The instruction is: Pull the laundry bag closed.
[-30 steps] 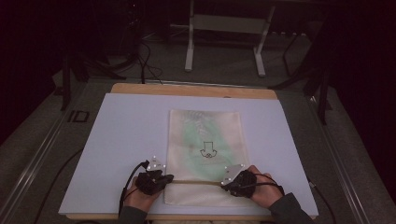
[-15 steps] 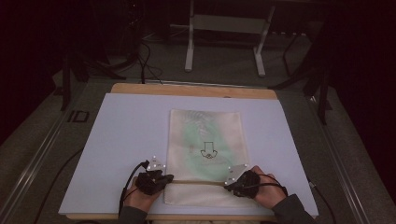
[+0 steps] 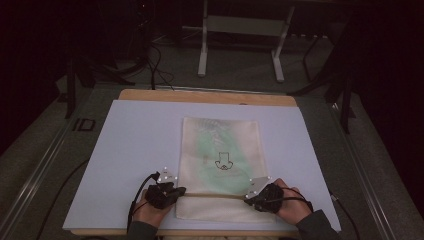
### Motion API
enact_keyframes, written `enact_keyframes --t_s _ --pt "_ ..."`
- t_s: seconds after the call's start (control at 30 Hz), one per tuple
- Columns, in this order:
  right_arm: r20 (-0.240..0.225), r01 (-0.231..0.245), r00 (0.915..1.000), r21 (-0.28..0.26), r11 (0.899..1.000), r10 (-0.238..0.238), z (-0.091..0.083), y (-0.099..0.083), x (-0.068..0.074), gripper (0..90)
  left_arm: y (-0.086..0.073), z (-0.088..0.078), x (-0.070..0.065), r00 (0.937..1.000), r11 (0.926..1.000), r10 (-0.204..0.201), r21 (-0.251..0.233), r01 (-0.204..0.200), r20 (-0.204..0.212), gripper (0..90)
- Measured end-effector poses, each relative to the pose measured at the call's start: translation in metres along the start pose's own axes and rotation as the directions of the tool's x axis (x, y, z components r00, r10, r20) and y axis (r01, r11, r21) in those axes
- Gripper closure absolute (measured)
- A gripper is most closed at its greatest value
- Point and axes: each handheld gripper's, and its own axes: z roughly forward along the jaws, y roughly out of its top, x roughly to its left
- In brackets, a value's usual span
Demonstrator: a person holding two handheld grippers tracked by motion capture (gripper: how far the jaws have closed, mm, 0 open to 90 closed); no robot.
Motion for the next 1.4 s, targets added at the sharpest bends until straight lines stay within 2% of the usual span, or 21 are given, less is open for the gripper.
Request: enact_keyframes --t_s 0.43,0.53,0.57,1.4 --pt "0.008 -0.007 0.9999 0.007 1.0 0.007 -0.004 -0.007 -0.003 82.4 0.0 0.0 0.0 1.0 1.0 0.002 0.002 -0.002 -0.003 89.3" --pt "0.001 -0.013 0.9999 -0.005 1.0 0.013 -0.004 -0.008 -0.004 82.4 0.0 0.0 0.0 1.0 1.0 0.001 0.001 -0.001 -0.002 89.3" --pt "0.007 -0.019 0.9998 0.007 1.0 0.019 -0.004 -0.009 -0.004 82.4 0.0 0.0 0.0 1.0 1.0 0.0 0.001 0.0 -0.002 89.3" --pt "0.033 -0.1 0.9944 -0.007 0.995 0.101 -0.016 -0.037 -0.013 82.3 0.0 0.0 0.0 1.0 1.0 -0.001 0.003 0.001 -0.002 89.3"
